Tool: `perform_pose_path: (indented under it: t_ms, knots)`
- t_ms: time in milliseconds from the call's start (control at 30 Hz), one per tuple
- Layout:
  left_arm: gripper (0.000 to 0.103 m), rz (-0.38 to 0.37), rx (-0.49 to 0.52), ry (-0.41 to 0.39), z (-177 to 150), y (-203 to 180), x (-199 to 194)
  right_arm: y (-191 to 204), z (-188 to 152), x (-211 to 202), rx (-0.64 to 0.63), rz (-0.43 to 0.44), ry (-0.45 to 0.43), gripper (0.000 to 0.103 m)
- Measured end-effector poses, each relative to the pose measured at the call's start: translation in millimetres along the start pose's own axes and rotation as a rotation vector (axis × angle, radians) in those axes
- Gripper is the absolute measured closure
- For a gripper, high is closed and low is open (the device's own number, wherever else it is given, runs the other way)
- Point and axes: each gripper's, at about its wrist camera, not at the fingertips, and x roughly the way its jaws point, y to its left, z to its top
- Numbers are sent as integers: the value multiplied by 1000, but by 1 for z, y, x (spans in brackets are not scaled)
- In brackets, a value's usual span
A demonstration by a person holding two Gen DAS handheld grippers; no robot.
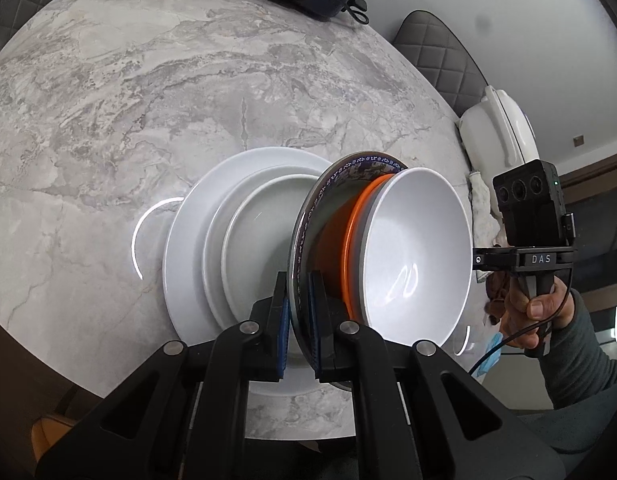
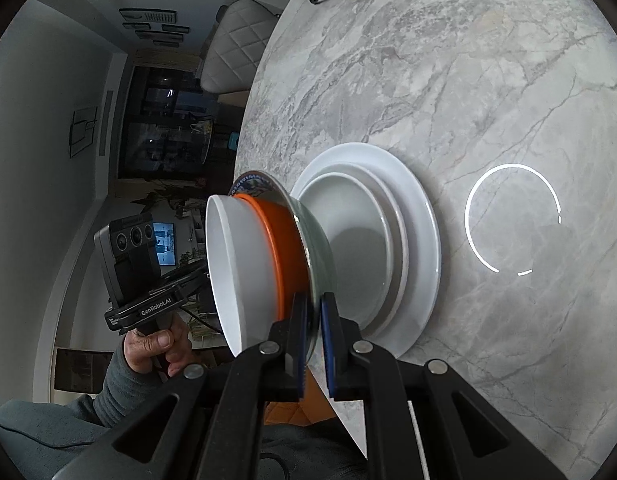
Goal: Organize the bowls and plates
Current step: 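Lower the nested bowls onto the white plate stack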
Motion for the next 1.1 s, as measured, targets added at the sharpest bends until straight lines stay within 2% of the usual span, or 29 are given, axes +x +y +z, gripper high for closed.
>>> perform_pose_path:
  t_ms: [200,800,1100]
  knots:
    - [98,-6,2,27,6,14,18,-14,2,10,44,-21,-4,92]
    - [98,-14,-24,55,9,35,38,-23,7,25,66,-56,10,92]
    - [98,-22,-22,63,9,38,39,-23,5,22,69,-48,1,92]
